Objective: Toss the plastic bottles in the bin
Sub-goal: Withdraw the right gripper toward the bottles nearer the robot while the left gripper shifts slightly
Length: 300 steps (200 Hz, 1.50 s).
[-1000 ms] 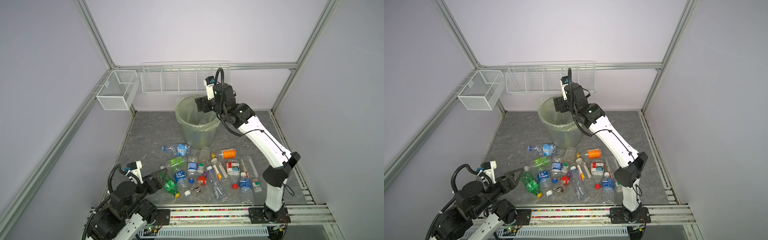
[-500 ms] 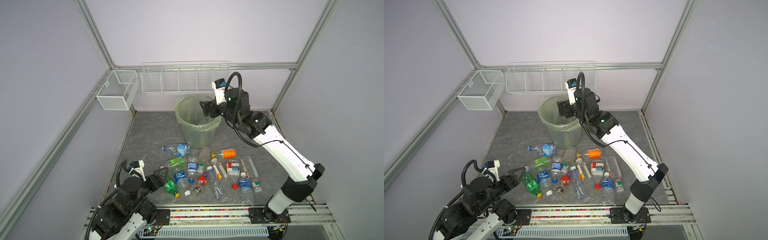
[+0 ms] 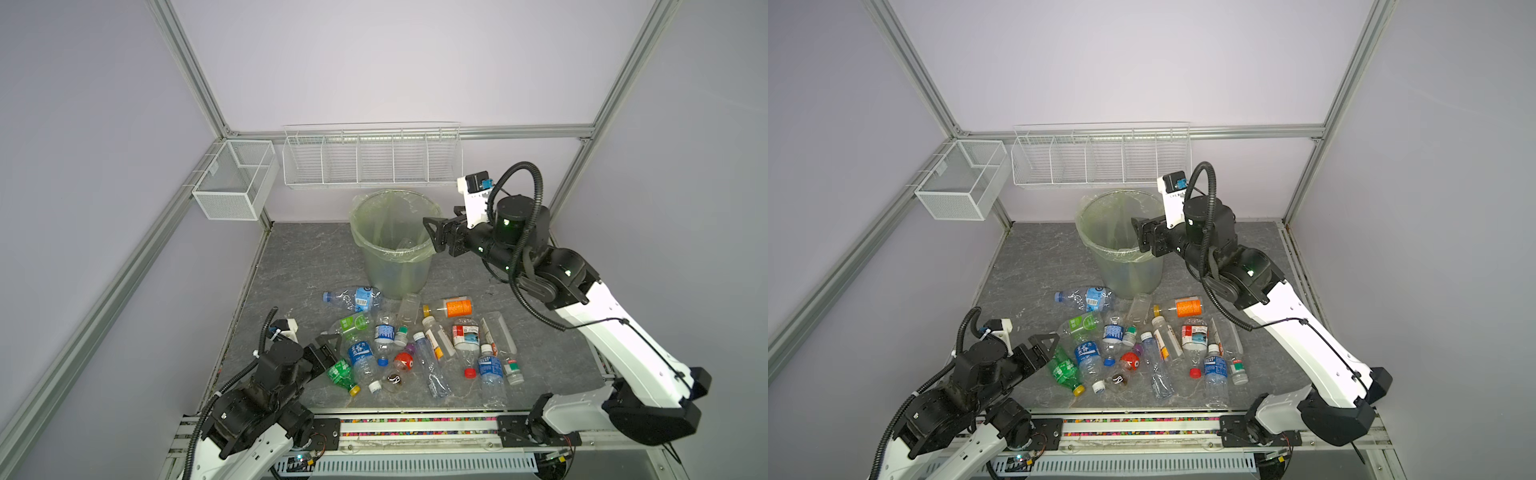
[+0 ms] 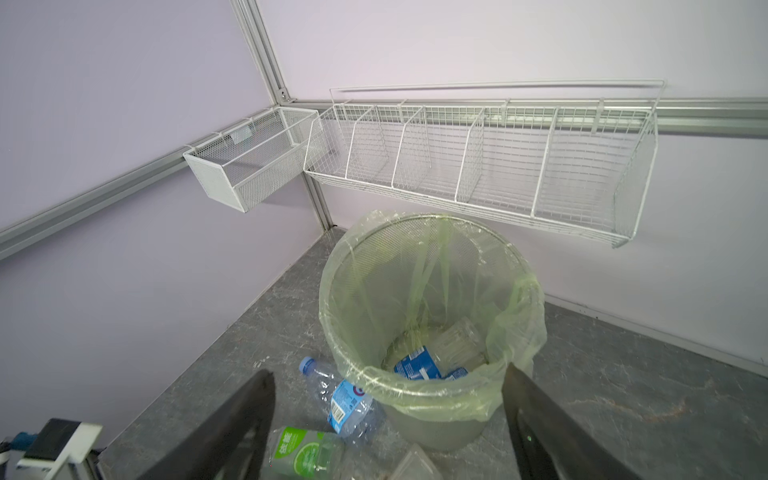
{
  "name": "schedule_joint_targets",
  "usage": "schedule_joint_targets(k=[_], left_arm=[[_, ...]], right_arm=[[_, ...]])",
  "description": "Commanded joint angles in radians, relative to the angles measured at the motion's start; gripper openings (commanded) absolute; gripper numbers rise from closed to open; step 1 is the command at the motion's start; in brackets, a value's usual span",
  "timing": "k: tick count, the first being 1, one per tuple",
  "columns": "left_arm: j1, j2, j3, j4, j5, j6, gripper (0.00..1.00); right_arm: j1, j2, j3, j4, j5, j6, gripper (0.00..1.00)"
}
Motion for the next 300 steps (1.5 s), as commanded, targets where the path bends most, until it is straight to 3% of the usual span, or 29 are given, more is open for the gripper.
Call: schedule_joint_targets(k=[1, 88, 136, 210, 300], left_arm=[[-0.001, 0.014, -0.023, -0.044, -0.035, -0.035, 0.92], [-0.002, 0.064, -0.074, 0.026, -0.020, -0.041, 0.92], [-0.002, 0.101, -0.080, 0.052, -0.020, -0.030, 0.93], [-0.001, 0.105, -0.095, 0.066, -0.014, -0.027, 0.93], [-0.001, 0.099, -0.118, 0.058, -0.022, -0.036, 0.93]], right_arm=[[0.005, -0.042, -0.007, -0.109, 0.019, 0.055, 0.88], [-0.039, -0.186, -0.176, -0.438, 0.172, 0.270, 0.88], [-0.123, -0.262, -0.364, -0.561, 0.159, 0.393, 0.88], [-0.187, -0.289, -0.622, -0.580, 0.159, 0.493, 0.88], [-0.295, -0.232, -0.800, -0.467, 0.091, 0.493, 0.89]])
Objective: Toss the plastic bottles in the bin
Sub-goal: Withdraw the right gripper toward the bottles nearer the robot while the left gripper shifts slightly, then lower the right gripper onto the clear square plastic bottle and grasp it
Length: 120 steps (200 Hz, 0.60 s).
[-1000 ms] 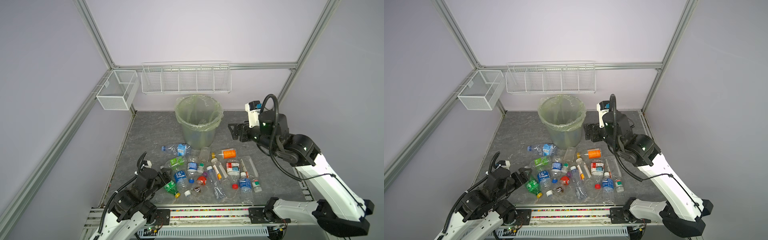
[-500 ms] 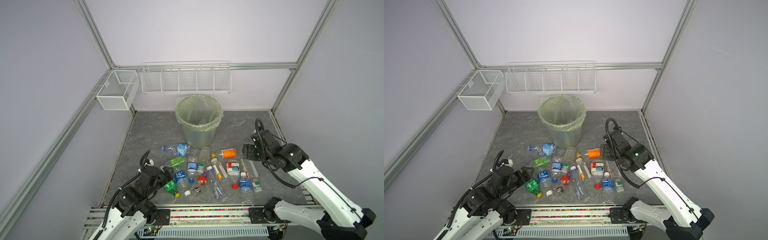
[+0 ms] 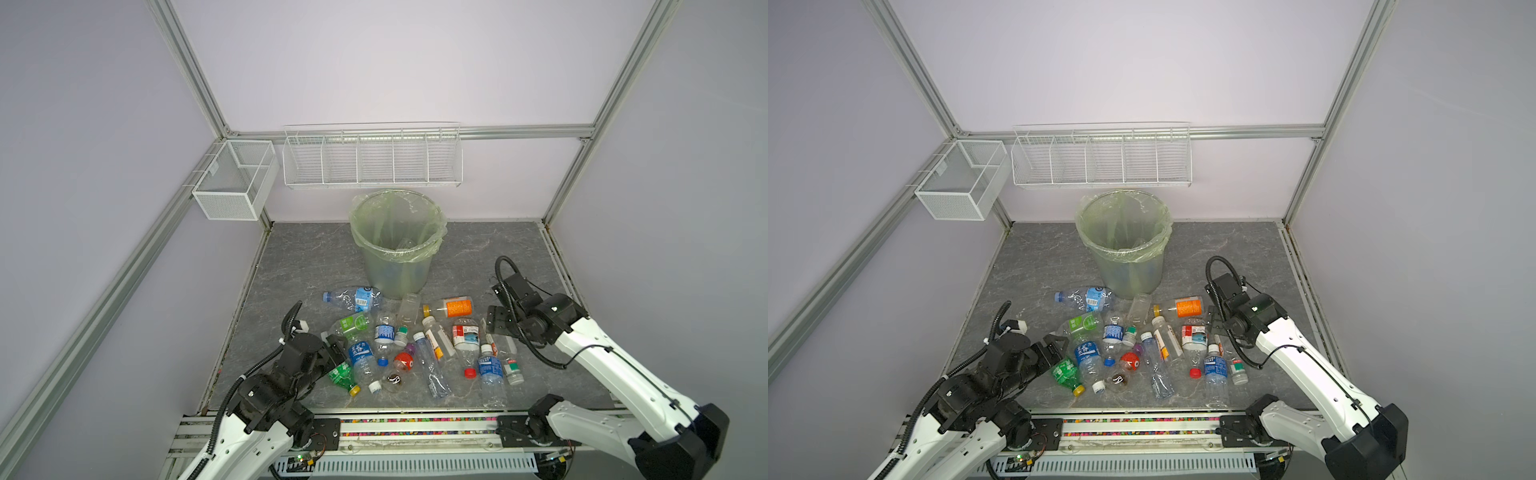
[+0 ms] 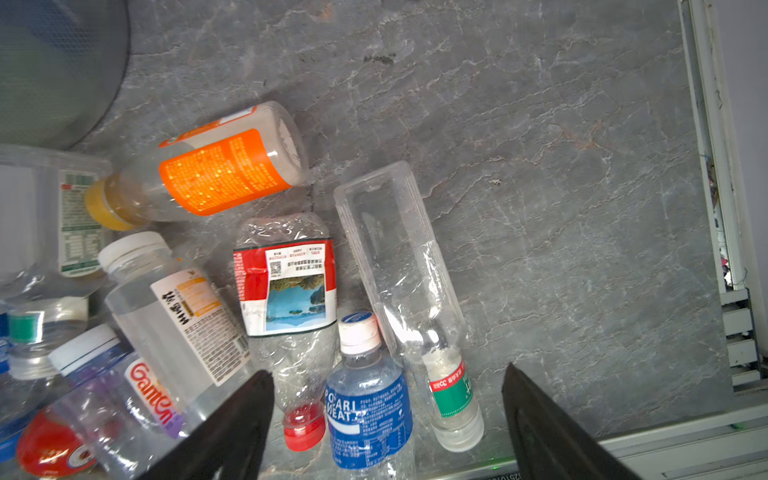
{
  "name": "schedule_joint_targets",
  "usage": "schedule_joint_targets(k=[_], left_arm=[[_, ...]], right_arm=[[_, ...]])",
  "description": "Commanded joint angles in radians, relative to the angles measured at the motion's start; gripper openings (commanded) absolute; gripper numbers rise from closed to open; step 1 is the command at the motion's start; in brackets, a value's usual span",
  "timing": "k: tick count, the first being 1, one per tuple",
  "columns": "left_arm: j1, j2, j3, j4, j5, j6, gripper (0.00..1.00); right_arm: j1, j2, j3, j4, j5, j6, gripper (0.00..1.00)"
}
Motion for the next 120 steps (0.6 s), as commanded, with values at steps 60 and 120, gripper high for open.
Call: schedule_joint_targets(k=[60, 120], left_arm=[[-0.001, 0.000, -0.028, 0.012, -0.008, -0.013, 0.93], [-0.001, -0.001, -0.035, 0.011, -0.013, -0.011, 0.93]], right_arm=[[-0.061, 0.076, -0.117, 0.164, -0.046, 0.014, 0.89], [-0.085, 0.172, -0.153, 0.203, -0.035, -0.006, 0.89]])
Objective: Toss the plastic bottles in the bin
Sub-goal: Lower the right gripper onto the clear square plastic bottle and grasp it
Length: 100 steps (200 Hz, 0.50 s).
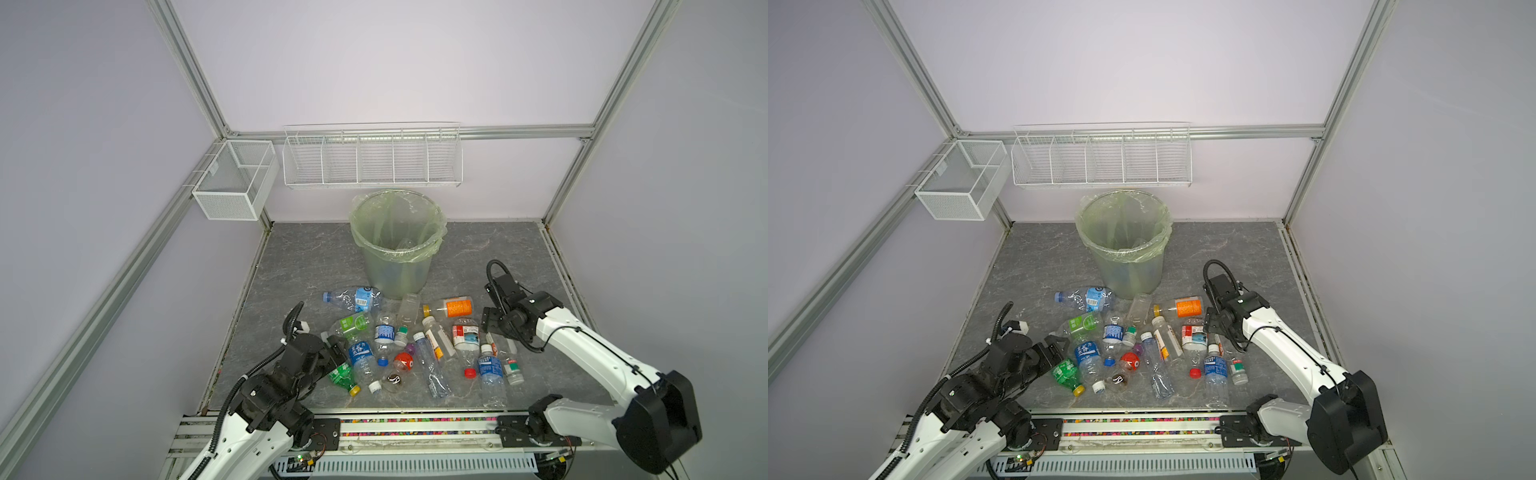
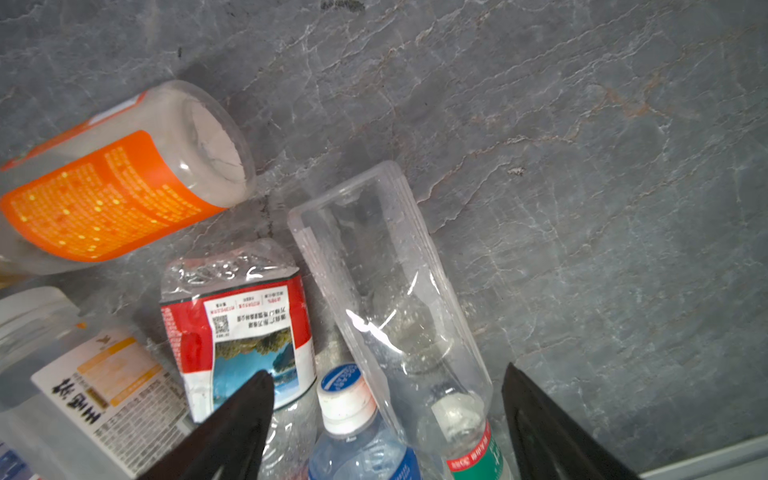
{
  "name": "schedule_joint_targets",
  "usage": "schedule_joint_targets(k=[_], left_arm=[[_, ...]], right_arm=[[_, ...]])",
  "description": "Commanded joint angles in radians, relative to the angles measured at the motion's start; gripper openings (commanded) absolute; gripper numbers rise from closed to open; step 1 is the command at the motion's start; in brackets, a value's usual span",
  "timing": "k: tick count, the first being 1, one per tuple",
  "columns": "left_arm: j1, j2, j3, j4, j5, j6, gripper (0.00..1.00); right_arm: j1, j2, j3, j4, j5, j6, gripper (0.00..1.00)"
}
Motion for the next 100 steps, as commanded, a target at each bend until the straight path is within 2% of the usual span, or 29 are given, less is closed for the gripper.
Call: schedule_joint_targets(k=[1, 61, 100], left_arm=[[-0.001, -0.001, -0.016, -0.003, -0.013, -0.010, 0.93], [-0.001, -0.003, -0.023, -0.002, -0.014, -0.009, 0.94], [-0.001, -0.006, -0.025, 0.000, -0.016, -0.010, 0.94]], right_arm=[[-0.011, 0.030, -0.034, 0.026, 0.004, -0.005, 0.89], [-0.024, 0.109, -0.041, 0.051, 0.016, -0.003, 0.89], [-0.049, 0.169, -0.056, 0.108, -0.018, -0.012, 0.89]])
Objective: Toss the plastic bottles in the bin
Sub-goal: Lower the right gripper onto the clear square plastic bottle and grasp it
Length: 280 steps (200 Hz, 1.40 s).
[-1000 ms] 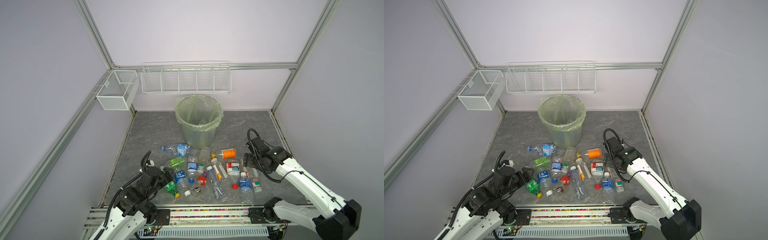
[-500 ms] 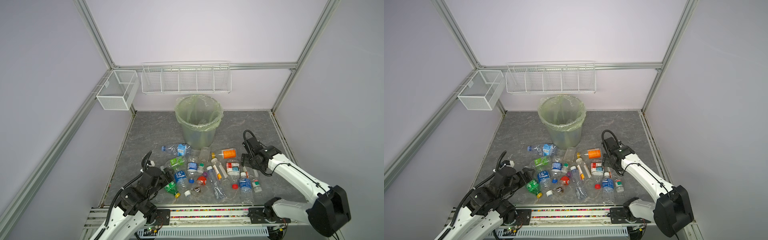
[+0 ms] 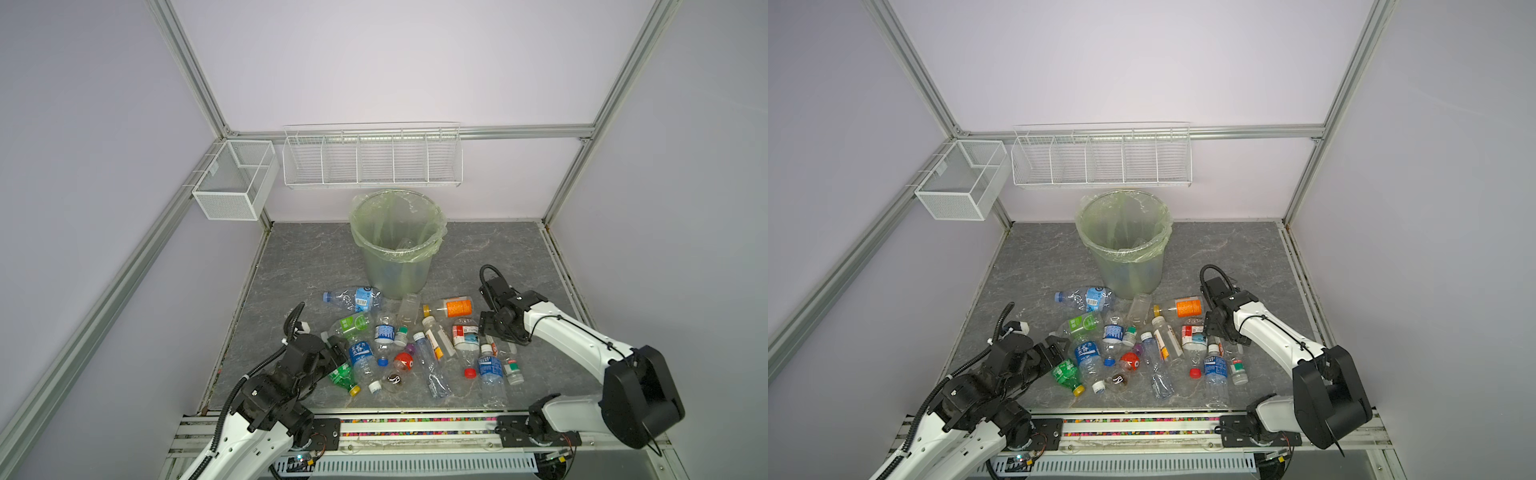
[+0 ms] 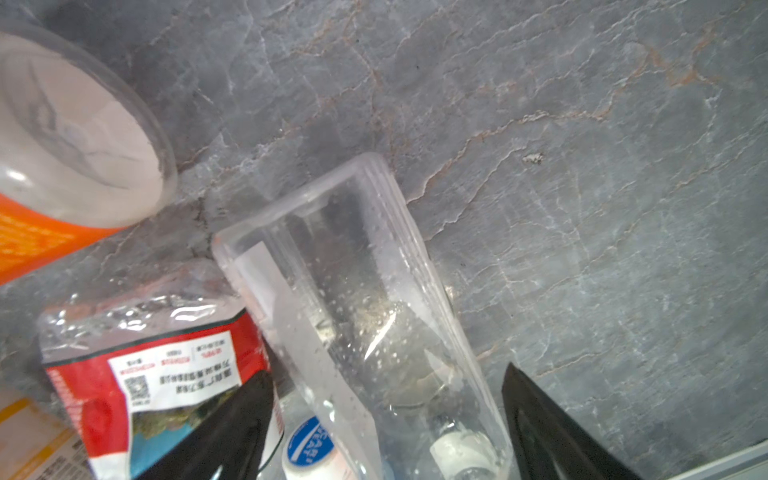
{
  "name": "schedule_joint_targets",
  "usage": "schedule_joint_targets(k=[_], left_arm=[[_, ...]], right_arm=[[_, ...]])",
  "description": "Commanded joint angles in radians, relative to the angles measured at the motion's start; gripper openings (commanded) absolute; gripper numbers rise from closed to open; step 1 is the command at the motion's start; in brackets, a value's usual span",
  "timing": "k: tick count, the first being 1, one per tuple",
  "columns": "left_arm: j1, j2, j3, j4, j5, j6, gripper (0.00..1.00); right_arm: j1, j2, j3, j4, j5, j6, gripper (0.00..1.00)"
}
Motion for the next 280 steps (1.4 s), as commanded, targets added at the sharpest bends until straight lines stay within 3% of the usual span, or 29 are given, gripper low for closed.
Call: schedule_joint_targets(k=[1, 64, 88, 126, 132, 141, 144, 280], left_arm=[[-0.001, -0.005, -0.013, -0.007, -0.016, -0.010, 0.94], [-0.001, -0.016, -0.014, -0.013, -0.021, -0.010, 0.94], [-0.001, -0.014, -0.014, -0.011, -0.022, -0.008, 0.94], [-0.002, -0.012, -0.013, -0.006, -0.023, -0.007, 0.94], [-0.001, -0.012, -0.013, -0.006, -0.023, -0.007, 0.94], [-0.002, -0.012, -0.012, -0.006, -0.024, -0.006, 0.94], [-0.001, -0.012, -0.012, -0.005, -0.023, -0.006, 0.94], [-0.002, -0.023, 0.003, -0.013, -0.032, -0.009, 0.94]], right_arm=[[-0.019, 0.048, -0.017, 0.037, -0.015, -0.007, 0.89], [-0.032, 0.144, -0.027, 0.094, -0.022, 0.000, 0.89], [-0.037, 0.160, -0.038, 0.106, -0.021, 0.011, 0.99], [-0.050, 0.148, -0.056, 0.118, -0.008, 0.014, 0.53], [-0.050, 0.144, -0.059, 0.119, -0.007, 0.011, 0.42], [-0.054, 0.137, -0.064, 0.117, 0.002, 0.013, 0.10], [-0.056, 0.134, -0.063, 0.113, 0.007, 0.015, 0.07], [-0.070, 0.023, 0.003, -0.002, 0.104, -0.004, 0.06]])
